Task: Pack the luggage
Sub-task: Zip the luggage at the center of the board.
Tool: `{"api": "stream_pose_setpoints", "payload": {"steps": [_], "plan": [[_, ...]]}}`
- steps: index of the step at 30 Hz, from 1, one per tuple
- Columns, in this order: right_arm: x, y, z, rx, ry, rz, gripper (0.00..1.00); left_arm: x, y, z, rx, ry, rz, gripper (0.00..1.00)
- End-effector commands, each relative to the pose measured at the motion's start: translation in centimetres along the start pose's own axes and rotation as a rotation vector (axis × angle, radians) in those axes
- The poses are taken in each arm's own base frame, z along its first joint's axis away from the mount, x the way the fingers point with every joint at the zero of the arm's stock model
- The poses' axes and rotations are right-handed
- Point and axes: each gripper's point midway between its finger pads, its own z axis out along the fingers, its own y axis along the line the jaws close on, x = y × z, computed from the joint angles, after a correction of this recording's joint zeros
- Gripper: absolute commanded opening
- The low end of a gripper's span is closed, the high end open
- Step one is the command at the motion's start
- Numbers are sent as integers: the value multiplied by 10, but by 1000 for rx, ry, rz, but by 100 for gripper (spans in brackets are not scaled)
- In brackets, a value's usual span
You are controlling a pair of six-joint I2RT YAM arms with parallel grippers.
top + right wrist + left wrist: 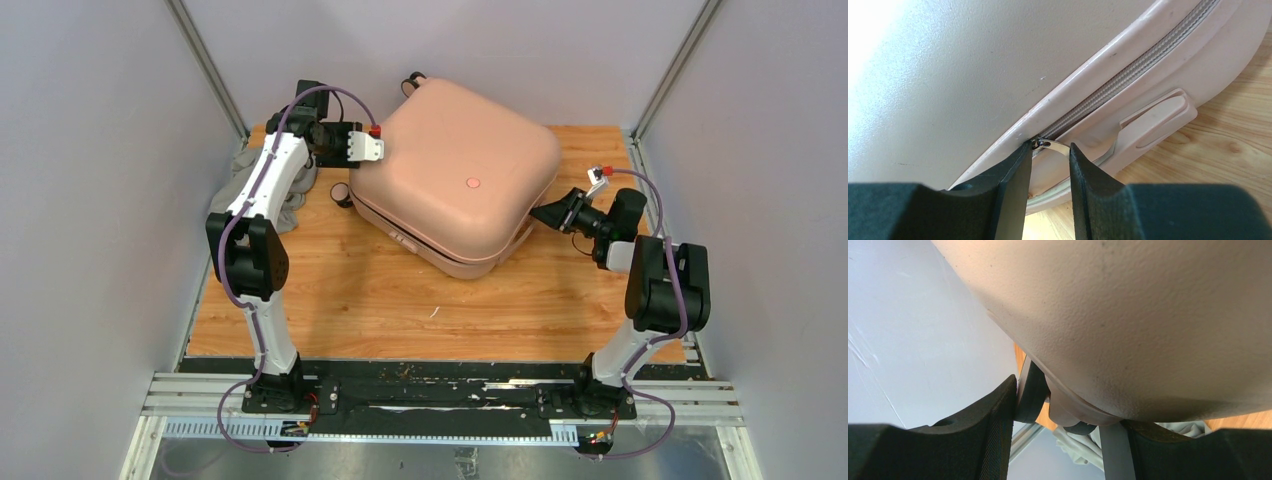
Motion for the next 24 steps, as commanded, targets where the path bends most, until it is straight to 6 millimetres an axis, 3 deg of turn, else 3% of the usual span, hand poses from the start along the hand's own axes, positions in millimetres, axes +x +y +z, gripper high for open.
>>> {"api": "stream_pose_setpoints", "payload": {"steps": [1,17,24], "plan": [[16,-9,4,11,28,33,36,-32,41,-32,-157,-90,-68,0],[25,-19,-1,25,-3,105,35,-31,38,-34,-155,-86,-72,0],[18,-16,3,-10,-12,108,38,-31,39,-35,-159,-83,-72,0]]}}
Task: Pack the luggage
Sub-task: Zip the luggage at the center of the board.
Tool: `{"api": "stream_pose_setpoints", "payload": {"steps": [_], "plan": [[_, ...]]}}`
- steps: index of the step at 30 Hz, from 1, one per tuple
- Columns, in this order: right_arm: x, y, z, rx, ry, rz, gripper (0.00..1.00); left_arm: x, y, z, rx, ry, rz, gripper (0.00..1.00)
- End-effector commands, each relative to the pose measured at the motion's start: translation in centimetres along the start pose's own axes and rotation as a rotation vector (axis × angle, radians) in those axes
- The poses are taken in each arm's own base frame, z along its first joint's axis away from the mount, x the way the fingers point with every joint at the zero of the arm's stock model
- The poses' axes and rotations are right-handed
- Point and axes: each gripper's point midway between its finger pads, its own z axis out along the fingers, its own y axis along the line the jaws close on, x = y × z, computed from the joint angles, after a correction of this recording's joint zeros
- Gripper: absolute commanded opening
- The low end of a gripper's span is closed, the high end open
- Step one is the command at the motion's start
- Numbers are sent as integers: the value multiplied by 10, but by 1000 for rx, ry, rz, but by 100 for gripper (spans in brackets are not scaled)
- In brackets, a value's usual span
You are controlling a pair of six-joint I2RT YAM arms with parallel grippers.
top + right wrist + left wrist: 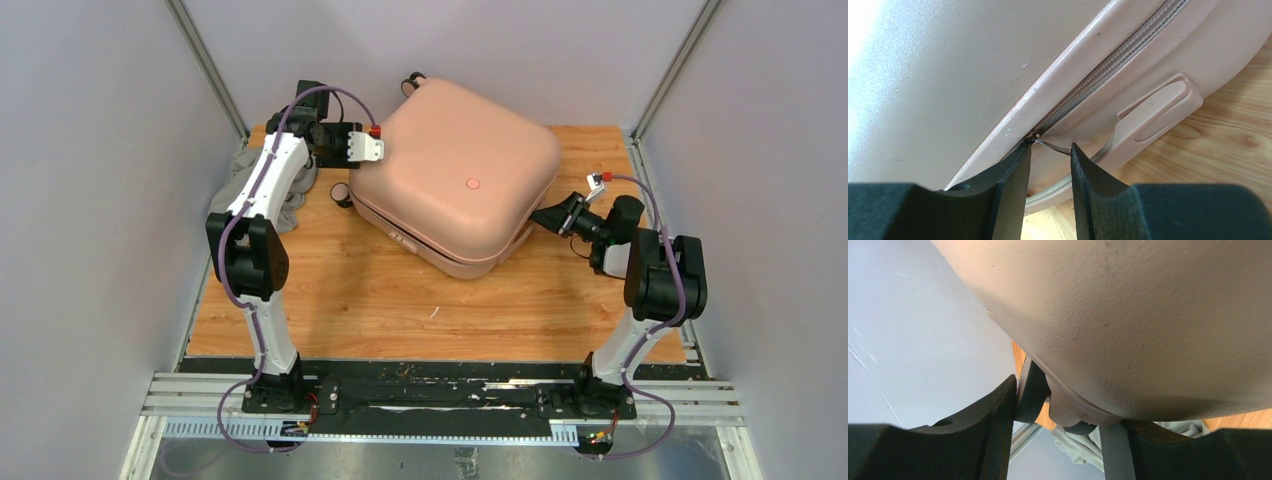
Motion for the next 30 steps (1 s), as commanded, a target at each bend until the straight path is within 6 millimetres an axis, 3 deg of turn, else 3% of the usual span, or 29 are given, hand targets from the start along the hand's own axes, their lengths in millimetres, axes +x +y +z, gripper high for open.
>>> {"api": "stream_pose_setpoints", "payload": {"steps": [1,6,14,18,21,26,30], "plan": [[8,-10,1,14,6,40,38,-31,40,-34,-161,-86,-70,0],[6,-5,6,-50,2,64,35,-31,41,-34,-164,-85,-69,0],[10,5,5,-132,-41,104,13,-32,42,-36,-168,-90,-70,0],[8,7,3,-119,-56,88,10,-32,40,-36,-165,-87,-69,0],[3,9,3,-121,-67,80,13,-31,40,-37,-165,-84,-66,0],[-3,9,0,-119,-70,72,33,-31,38,-37,-161,-84,-63,0],[-10,6,-6,-85,-94,51,41,-31,38,-36,-160,-85,-61,0]]}}
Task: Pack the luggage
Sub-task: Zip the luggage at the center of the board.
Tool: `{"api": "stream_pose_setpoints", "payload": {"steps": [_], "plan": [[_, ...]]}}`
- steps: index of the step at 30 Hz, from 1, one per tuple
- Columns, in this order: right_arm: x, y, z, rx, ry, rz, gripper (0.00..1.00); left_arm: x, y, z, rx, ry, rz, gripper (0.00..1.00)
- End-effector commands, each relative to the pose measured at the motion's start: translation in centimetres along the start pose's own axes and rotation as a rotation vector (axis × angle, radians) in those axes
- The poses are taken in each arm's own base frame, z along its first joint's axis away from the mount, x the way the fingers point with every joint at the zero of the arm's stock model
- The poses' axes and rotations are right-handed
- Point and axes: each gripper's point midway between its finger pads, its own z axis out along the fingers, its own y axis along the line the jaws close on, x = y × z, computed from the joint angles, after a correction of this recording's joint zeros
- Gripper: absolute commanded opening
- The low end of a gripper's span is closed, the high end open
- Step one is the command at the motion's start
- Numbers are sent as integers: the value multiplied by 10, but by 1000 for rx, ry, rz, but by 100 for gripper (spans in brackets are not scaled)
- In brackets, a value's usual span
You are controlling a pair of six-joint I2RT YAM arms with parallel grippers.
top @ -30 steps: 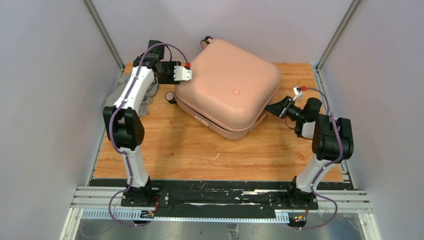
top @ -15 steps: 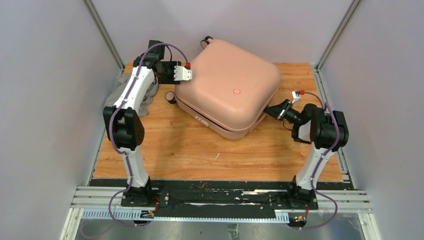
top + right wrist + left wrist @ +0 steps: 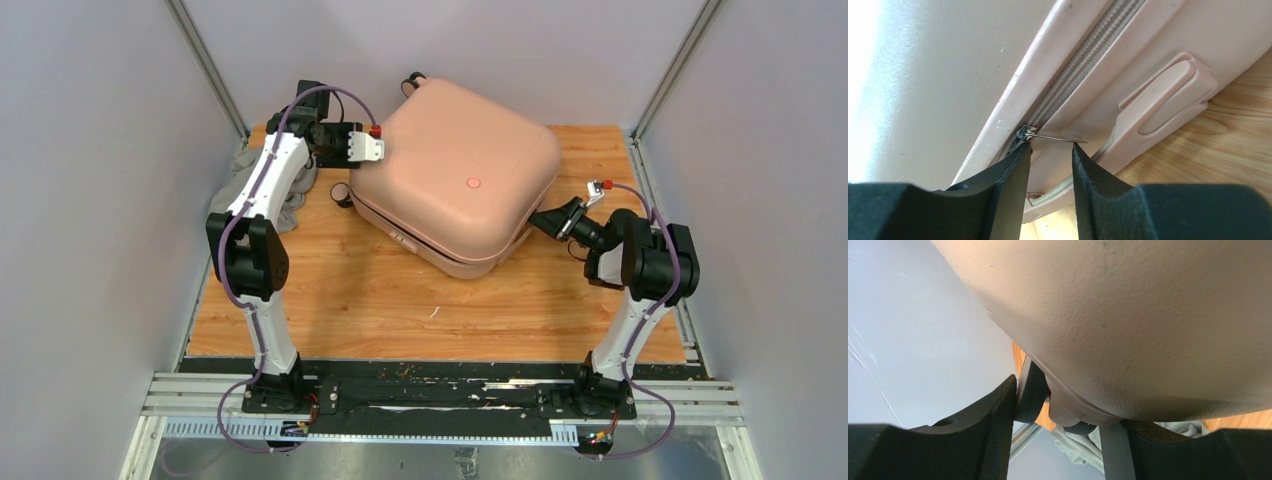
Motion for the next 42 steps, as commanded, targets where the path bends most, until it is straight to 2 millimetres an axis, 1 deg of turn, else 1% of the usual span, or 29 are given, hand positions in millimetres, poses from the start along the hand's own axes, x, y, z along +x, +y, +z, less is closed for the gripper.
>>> {"api": "stream_pose_setpoints", "payload": {"steps": [1,3,6,9,10,16,20,23,27,30,33,35,42], "plan": [[-16,8,-6,19,-43,-95,41,-31,38,-36,-160,-85,-57,0],[-16,7,-8,50,-34,-115,41,-31,38,-36,-160,-87,-58,0],[-17,3,-17,125,-24,-178,42,-31,38,-36,-159,-87,-59,0],[-21,1,-24,202,1,-268,45,-31,37,-35,-157,-86,-57,0],[-21,0,-24,211,13,-272,46,-31,37,-35,-156,-86,-57,0],[-31,-3,-14,155,26,-269,47,-30,35,-33,-151,-85,-60,0],[-30,-7,-7,135,41,-260,46,-30,35,-34,-151,-83,-55,0],[-31,-5,0,102,47,-260,45,-31,40,-35,-162,-86,-60,0],[-25,-1,8,50,66,-248,43,-32,41,-37,-165,-88,-61,0],[-19,-4,12,42,80,-223,43,-32,43,-38,-170,-86,-56,0],[-21,1,15,-2,59,-205,41,-33,46,-40,-178,-93,-57,0],[-20,5,15,-30,42,-198,40,-33,47,-41,-182,-90,-55,0],[-6,5,10,-51,27,-163,38,-30,46,-38,-179,-77,-77,0]]}}
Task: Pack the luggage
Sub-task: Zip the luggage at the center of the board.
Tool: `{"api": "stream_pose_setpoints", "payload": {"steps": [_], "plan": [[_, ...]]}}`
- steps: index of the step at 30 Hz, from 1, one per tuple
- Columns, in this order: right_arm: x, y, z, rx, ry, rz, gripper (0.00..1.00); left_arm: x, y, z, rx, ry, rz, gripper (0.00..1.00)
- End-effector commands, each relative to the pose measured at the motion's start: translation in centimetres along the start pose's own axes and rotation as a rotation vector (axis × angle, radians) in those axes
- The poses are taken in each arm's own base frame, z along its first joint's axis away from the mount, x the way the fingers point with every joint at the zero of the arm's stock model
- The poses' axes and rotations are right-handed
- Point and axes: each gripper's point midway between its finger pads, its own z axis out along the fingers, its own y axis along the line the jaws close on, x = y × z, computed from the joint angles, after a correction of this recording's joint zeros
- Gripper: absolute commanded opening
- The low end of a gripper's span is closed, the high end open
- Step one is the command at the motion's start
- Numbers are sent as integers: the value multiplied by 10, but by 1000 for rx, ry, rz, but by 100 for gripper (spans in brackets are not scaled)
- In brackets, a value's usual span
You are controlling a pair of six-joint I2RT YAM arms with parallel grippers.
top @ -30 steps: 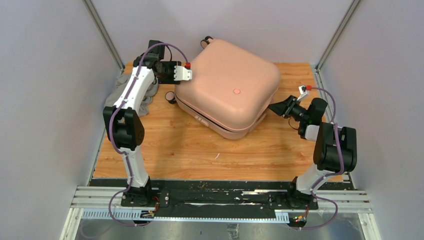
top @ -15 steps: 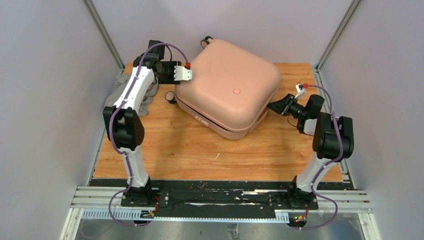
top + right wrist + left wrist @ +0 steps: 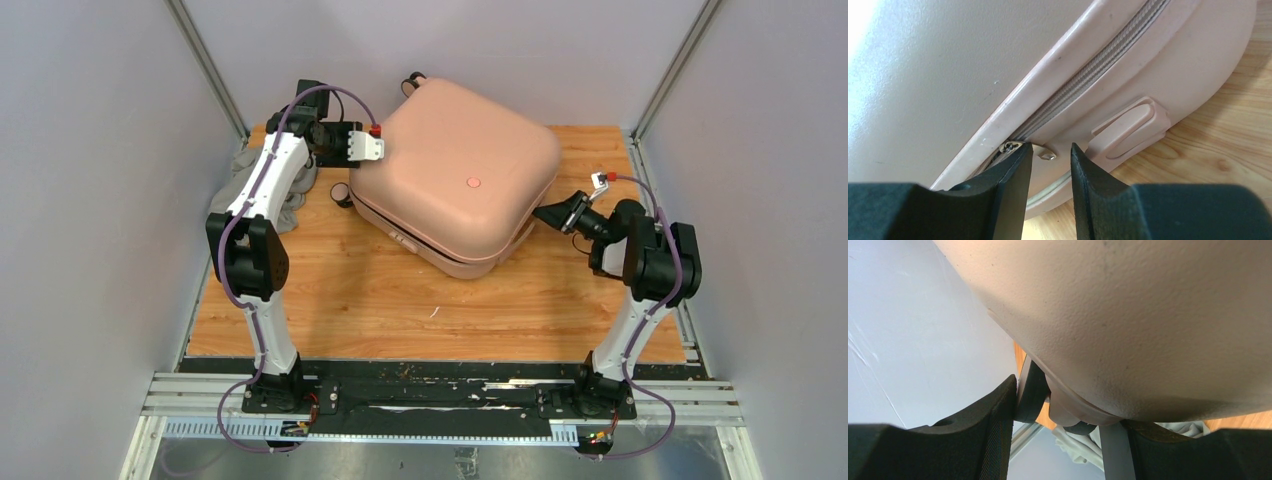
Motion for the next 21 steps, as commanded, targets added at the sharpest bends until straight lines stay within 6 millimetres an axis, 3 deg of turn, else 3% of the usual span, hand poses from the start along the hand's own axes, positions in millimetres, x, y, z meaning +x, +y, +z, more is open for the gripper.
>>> {"api": "stream_pose_setpoints", "payload": {"steps": [1,10,21], "plan": [[12,20,6,-76,-2,-13,38,-28,44,-35,-172,-75,-88,0],[3,24,6,-83,-21,-24,43,-6,61,-33,-214,-16,-182,0],[7,26,11,-112,8,-24,42,-13,48,-27,-174,-62,-177,0]]}}
